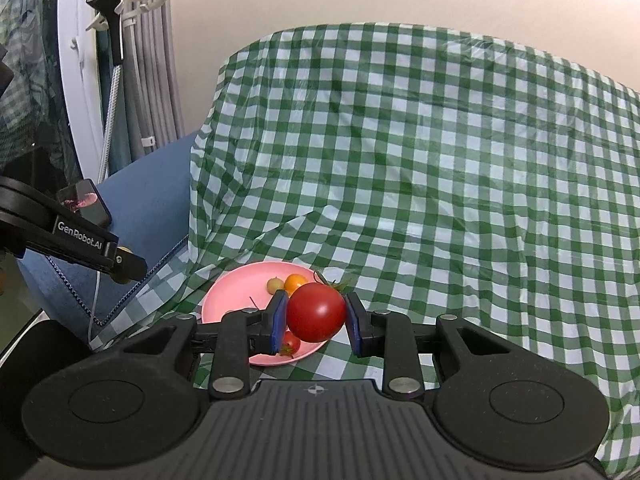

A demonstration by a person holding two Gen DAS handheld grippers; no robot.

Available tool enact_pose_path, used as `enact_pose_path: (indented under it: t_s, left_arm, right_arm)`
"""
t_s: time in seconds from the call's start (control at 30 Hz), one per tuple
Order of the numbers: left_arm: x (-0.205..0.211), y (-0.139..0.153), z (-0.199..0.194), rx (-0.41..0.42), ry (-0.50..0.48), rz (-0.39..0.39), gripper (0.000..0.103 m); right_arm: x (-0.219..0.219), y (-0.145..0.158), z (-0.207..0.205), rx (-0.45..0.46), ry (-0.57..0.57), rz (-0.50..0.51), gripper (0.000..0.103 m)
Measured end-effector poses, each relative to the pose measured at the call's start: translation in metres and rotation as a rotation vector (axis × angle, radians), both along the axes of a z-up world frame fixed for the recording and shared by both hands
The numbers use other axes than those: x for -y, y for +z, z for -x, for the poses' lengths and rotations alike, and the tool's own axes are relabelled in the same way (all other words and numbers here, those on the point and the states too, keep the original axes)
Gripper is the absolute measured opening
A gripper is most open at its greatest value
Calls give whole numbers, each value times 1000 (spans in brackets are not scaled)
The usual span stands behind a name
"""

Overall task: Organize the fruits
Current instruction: 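Carry the held yellow fruit and red tomato over the pink plate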

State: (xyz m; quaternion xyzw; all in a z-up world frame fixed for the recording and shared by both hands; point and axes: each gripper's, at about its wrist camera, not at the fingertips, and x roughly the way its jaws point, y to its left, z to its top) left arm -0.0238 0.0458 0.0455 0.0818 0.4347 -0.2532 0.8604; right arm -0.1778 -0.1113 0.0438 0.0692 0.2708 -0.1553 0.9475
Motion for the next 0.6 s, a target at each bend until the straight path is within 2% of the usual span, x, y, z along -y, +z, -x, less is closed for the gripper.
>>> enact_pose_path:
  t_s: [0.37,0.6]
  left_arm:
    - [16,-13,-37,-18,8,-18,28]
    - [41,-37,-66,-65,-11,-60,28]
  right_arm:
    - [5,-10,-55,-13,41,-21,31]
    - [10,-34,-96,-66,70,-54,31]
